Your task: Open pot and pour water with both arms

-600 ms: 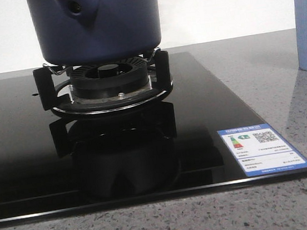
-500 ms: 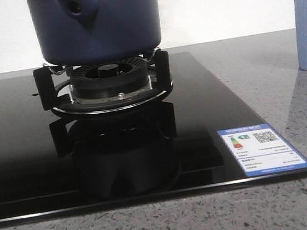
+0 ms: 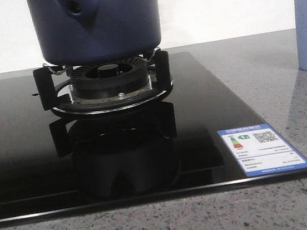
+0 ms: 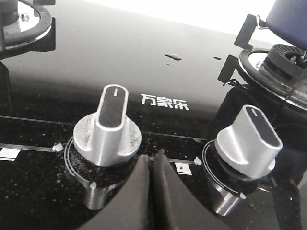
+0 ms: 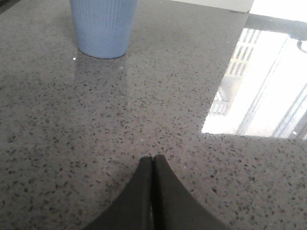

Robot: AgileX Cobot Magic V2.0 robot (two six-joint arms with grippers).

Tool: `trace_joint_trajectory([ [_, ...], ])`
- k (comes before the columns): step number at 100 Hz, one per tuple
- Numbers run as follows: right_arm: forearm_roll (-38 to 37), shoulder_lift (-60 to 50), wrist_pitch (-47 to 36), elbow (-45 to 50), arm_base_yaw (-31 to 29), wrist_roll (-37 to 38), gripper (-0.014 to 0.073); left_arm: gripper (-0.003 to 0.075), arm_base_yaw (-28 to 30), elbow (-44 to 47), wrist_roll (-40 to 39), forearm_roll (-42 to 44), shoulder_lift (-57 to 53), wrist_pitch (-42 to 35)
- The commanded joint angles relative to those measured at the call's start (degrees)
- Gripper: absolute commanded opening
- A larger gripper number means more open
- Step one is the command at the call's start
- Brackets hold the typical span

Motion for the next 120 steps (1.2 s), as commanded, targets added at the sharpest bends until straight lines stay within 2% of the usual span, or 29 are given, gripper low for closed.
trace_joint_trajectory([
  [1, -0.7, -1.18, -2.7, 0.33, -0.48, -0.43, -0.0066, -0.0019, -0.23, 2.34, -0.33, -0.52, -1.54, -2.64],
  [18, -0.7, -1.18, -2.7, 0.33, -0.48, -0.43, -0.0066, -0.0019, -0.23, 2.34, -0.33, -0.52, -1.54, -2.64],
  [31, -0.7, -1.18, -3.28, 0.33, -0.48, -0.43, -0.0066, -0.0019, -0.23, 2.34, -0.33, 3.14, -1.54, -2.64],
  [38, -0.95, -1.18, -5.42, 0.33, -0.48, -0.43, -0.0066, -0.0019, -0.23, 2.34, -0.33, 3.34, -1.54, -2.64],
  [45, -0.08, -1.18, -11.21, 0.33, -0.48, -0.43, -0.0066, -0.0019, -0.23, 2.34, -0.33, 3.34, -1.54, -2.64],
  [59, 6.66, -1.18, -25.97, 0.33, -0.48, -0.33, -0.0066, -0.0019, -0.23, 2.34, -0.08, 4.03, -1.54, -2.78],
  [69, 18.0, -1.18, -32.53, 0.33, -0.48, 2.47, -0.0066, -0.0019, -0.23, 2.45, 0.02, 7.46, -1.54, -4.92],
  [78, 25.49, -1.18, -34.33, 0.33, -0.48, 2.84, -0.0066, -0.0019, -0.23, 2.45, 0.02, 7.84, -1.54, -6.52],
  [93, 27.2, -1.18, -34.89, 0.33, -0.48, 2.93, -0.0066, -0.0019, -0.23, 2.45, 0.02, 7.84, -1.54, -8.19],
  [98, 27.2, -1.18, -34.61, 0.33, -0.48, 2.93, -0.0066, -0.0019, -0.23, 2.45, -0.21, 5.76, -1.54, -10.5],
  [107, 27.75, -1.18, -34.48, 0.33, -0.48, 2.93, -0.0066, -0.0019, -0.23, 2.45, -0.5, -5.84, -1.54, -16.34],
  [120, 33.73, -1.18, -34.68, 0.33, -0.48, 2.93, -0.0066, -0.0019, -0.23, 2.45, -0.5, -16.83, -1.54, -25.3],
])
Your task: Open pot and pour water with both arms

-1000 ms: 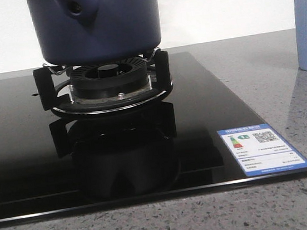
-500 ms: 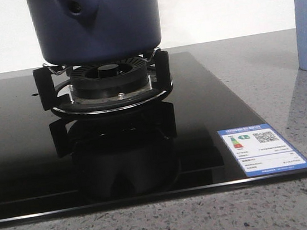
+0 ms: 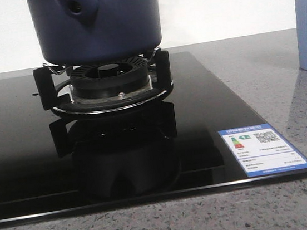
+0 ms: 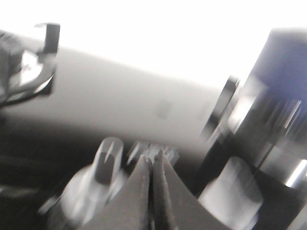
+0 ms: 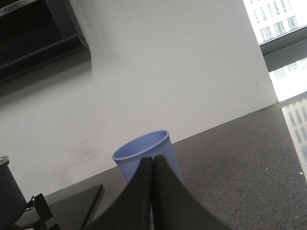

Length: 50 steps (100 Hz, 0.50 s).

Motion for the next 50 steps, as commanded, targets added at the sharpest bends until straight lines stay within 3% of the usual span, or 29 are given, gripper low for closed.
trace_joint_trajectory([
  [1, 3.73, -1.18, -5.01, 0.21, -0.48, -0.06, -0.0066, -0.0019, -0.23, 2.34, -0.51, -8.0, -1.54, -12.04],
  [12, 6.24, -1.18, -5.38, -0.56, -0.48, -0.06, -0.0066, -0.0019, -0.34, 2.23, -0.51, -17.25, -1.54, -17.04],
  [24, 5.89, -0.13, -0.25, -4.58, -0.48, -0.55, -0.0066, -0.0019, -0.34, 0.9, -0.51, -18.3, -1.54, -19.02],
  [32, 4.36, 1.83, 6.27, -9.16, -0.48, -2.39, -0.0066, -0.0019, -0.34, -2.15, -0.27, -17.23, -0.87, -13.73],
  [50, -1.36, 9.91, 22.69, -20.23, -0.26, -3.97, -0.0066, -0.0019, -0.34, -13.53, 0.22, -6.22, 5.14, 3.74],
])
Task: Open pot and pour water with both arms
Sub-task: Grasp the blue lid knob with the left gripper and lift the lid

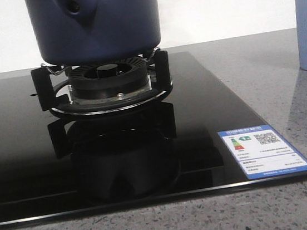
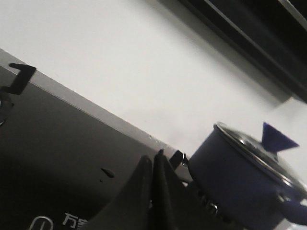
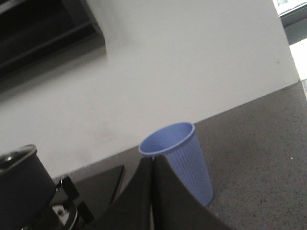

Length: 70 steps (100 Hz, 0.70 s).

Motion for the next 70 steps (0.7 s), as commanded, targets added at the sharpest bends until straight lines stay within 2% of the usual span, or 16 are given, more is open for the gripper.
trace_joint_trajectory([
  [1, -3.03, 5.33, 5.09, -6.71, -0.28, -1.49, -0.0066, -0.0019, -0.34, -6.73, 0.4, 5.52, 4.3, 4.03],
  [10, -3.09, 10.37, 12.61, -11.9, -0.24, -1.49, -0.0066, -0.0019, -0.34, -12.19, 3.74, 6.49, 9.69, 9.15],
  [28, -2.88, 16.57, 21.0, -18.49, -0.24, -1.49, -0.0066, -0.0018, -0.88, -21.49, 12.63, 4.6, 20.8, 19.21],
  [41, -1.01, 18.23, 24.17, -21.23, -0.14, -1.49, -0.0067, -0.0018, -3.1, -26.79, 23.49, -4.78, 28.05, 23.25],
  [53, 0.94, 18.46, 27.38, -22.48, -0.14, -1.49, -0.0067, -0.0018, -5.31, -31.45, 30.12, -12.88, 34.04, 27.35],
  [70, 1.04, 18.46, 26.94, -22.58, -0.14, -2.9, -0.0067, -0.0018, -6.58, -37.56, 42.82, -21.0, 40.16, 28.9],
])
